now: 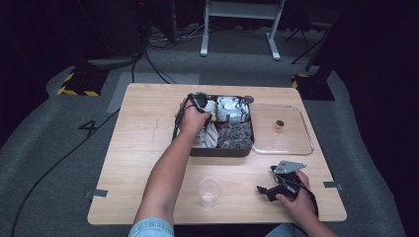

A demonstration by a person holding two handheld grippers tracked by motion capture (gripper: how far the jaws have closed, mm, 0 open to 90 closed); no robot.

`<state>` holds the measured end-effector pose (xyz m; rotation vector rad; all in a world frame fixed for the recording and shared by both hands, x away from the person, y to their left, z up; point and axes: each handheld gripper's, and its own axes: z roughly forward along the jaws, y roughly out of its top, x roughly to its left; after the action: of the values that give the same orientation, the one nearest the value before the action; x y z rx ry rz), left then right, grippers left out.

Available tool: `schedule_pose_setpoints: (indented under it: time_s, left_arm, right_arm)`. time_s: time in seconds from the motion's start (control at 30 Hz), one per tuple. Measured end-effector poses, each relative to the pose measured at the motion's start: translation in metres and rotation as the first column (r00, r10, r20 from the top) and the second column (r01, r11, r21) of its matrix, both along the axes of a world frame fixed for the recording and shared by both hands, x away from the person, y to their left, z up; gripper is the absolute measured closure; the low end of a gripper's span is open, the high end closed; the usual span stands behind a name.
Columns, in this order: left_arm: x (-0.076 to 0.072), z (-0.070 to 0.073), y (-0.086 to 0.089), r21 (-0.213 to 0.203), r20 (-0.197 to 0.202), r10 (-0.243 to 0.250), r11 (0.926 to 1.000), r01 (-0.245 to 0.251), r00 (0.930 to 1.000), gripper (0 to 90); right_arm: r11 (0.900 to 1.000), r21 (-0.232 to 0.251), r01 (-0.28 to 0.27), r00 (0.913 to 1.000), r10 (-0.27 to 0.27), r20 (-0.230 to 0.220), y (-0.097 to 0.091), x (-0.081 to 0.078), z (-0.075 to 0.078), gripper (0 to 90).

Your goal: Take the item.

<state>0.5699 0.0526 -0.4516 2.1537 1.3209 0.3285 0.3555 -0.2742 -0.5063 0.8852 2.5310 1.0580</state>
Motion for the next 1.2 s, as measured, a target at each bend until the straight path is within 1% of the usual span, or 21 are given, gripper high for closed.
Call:
schedule_pose_setpoints:
  time_s: [0.13,0.17,0.23,0.27,0.3,0.33,0.4,0.43,0.6,0.8,0.83,0.9,0.97,1.17,1.2]
  left_arm:
    - [0.0,0.0,-0.001,0.009,-0.003,-0.013,0.9999,0.013,0.9999,67.4]
    - [0.0,-0.001,-0.002,0.013,-0.004,-0.015,0.9998,0.015,0.9999,67.4]
    - [-0.001,0.0,-0.003,0.025,-0.005,-0.027,0.9993,0.027,0.9996,72.4]
    - [-0.001,0.001,-0.004,0.044,-0.01,-0.036,0.9984,0.037,0.9993,75.4]
    - [-0.002,0.001,-0.005,0.056,-0.01,-0.048,0.9973,0.048,0.9988,81.1]
    - [-0.002,0.001,-0.005,0.056,-0.01,-0.048,0.9973,0.048,0.9988,84.0]
    - [-0.003,0.002,-0.005,0.063,-0.003,-0.068,0.9957,0.068,0.9977,88.9]
    - [-0.003,0.003,-0.005,0.066,-0.002,-0.077,0.9948,0.077,0.997,89.6]
    - [-0.004,0.009,-0.001,0.064,0.015,-0.087,0.9943,0.086,0.9961,90.0]
    - [-0.006,0.023,0.003,0.052,0.062,-0.107,0.9932,0.104,0.9923,90.0]
    - [-0.006,0.025,0.003,0.052,0.064,-0.109,0.9931,0.105,0.992,90.0]
    - [-0.008,0.03,0.004,0.066,0.07,-0.112,0.992,0.107,0.9913,90.0]
    - [-0.009,0.035,0.005,0.052,0.083,-0.113,0.9927,0.109,0.9901,90.0]
    - [-0.013,0.054,0.008,0.031,0.112,-0.138,0.9903,0.135,0.9841,90.0]
    - [-0.013,0.054,0.008,0.031,0.112,-0.138,0.9903,0.135,0.9841,90.0]
  right_arm:
    - [1.0,0.0,0.0,1.0,0.0,0.0,0.0,0.0,0.0,0.5]
    - [1.0,0.0,0.0,1.0,0.0,0.0,0.0,0.0,0.0,0.5]
    - [1.0,0.0,0.0,1.0,0.0,0.0,0.0,0.0,0.0,0.5]
    - [1.0,0.0,0.0,1.0,0.0,0.0,0.0,0.0,0.0,0.5]
    - [1.0,0.0,0.0,1.0,0.0,0.0,0.0,0.0,0.0,0.5]
    - [1.0,0.0,0.0,1.0,0.0,0.0,0.0,0.0,0.0,0.5]
    - [1.0,0.0,0.0,1.0,0.0,0.0,0.0,0.0,0.0,0.5]
    - [1.0,0.0,0.0,1.0,0.0,0.0,0.0,0.0,0.0,0.5]
    - [1.0,0.0,0.0,1.0,0.0,0.0,0.0,0.0,0.0,0.5]
    - [1.0,0.0,0.0,1.0,0.0,0.0,0.0,0.0,0.0,0.5]
    - [1.0,0.0,-0.001,1.0,0.001,0.002,0.0,0.0,0.0,0.5]
    - [1.0,0.0,-0.001,1.0,0.001,0.001,0.0,0.0,0.0,0.5]
    - [1.0,0.0,-0.001,1.0,0.001,0.001,0.0,0.0,0.0,0.5]
    - [1.0,0.0,0.0,1.0,0.0,0.0,0.0,0.0,0.0,0.5]
    - [1.0,0.001,0.001,1.0,-0.001,-0.001,0.0,0.0,0.0,0.5]
